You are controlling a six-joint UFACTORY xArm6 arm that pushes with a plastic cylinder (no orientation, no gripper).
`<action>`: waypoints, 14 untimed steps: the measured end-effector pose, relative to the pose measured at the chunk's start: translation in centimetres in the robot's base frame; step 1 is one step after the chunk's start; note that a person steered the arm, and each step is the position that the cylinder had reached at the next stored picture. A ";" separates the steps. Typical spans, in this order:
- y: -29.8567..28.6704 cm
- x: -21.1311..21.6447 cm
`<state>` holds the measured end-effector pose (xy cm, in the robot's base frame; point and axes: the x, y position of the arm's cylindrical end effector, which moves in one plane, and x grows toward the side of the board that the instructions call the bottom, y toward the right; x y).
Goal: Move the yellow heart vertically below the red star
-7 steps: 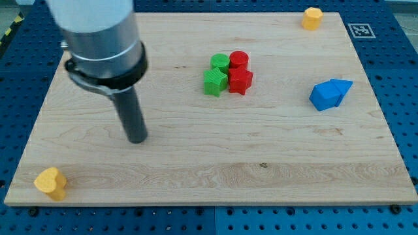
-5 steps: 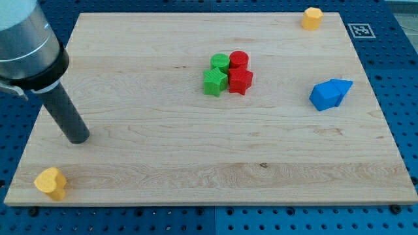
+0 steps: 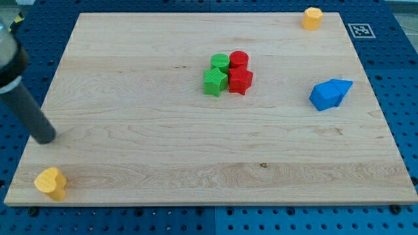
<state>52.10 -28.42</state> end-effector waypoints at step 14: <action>8.6 9.7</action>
<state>61.83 -19.79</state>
